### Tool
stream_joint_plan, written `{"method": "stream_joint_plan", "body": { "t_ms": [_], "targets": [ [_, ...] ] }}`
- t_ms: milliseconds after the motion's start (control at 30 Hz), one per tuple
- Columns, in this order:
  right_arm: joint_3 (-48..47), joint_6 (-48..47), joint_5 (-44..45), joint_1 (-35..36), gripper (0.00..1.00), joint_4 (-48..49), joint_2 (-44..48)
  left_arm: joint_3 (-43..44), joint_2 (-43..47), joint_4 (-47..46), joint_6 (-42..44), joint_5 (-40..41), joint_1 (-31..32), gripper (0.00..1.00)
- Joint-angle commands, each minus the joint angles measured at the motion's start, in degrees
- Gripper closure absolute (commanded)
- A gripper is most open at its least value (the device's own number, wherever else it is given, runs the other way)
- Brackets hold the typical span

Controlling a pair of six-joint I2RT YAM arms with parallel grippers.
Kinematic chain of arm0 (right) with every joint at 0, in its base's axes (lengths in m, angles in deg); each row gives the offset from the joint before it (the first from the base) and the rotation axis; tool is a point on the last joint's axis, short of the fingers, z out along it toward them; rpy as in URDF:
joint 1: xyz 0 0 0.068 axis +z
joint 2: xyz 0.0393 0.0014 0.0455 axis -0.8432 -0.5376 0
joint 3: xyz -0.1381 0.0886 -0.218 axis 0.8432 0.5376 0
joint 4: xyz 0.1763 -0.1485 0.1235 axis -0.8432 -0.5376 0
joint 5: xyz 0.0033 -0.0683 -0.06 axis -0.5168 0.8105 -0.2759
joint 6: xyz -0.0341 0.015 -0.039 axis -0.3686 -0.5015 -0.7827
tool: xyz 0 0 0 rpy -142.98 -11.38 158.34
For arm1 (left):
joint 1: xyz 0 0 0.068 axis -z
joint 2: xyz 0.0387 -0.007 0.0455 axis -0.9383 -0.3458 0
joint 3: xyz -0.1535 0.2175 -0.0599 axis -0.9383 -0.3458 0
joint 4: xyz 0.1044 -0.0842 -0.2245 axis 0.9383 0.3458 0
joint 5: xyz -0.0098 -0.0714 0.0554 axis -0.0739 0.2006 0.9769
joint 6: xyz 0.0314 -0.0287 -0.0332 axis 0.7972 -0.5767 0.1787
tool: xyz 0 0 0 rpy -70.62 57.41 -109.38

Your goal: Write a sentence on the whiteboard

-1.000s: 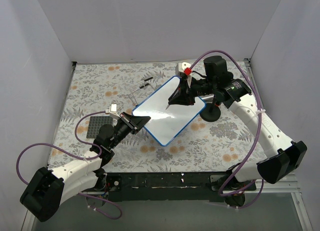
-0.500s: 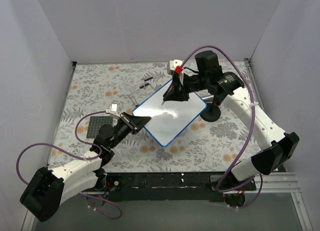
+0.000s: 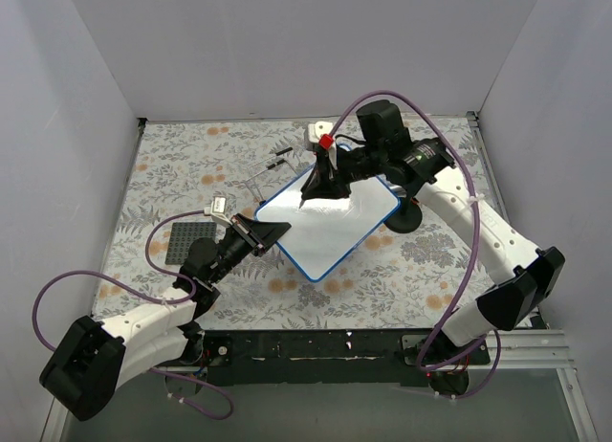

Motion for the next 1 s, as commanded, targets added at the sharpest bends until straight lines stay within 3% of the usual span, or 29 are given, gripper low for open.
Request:
{"method": "stream_joint_plan", "body": {
  "t_ms": [0,533,967],
  "targets": [
    [-3.5,1.9,2.5,1.8,0.99,2.4,-1.5,1.7,-0.1,-8.5,-0.6,-1.2,0.3,1.00],
    [-6.3,5.7,13.6,6.1,0.99,5.1,-6.8,3.0,0.5,-8.5,-0.6,-1.6,0.3,1.00],
    [-7.1,5.8,13.1,6.9,0.99,5.1,-9.1,3.1,0.2,-9.7,-0.7,-2.6,0.3,1.00]
  ]
}}
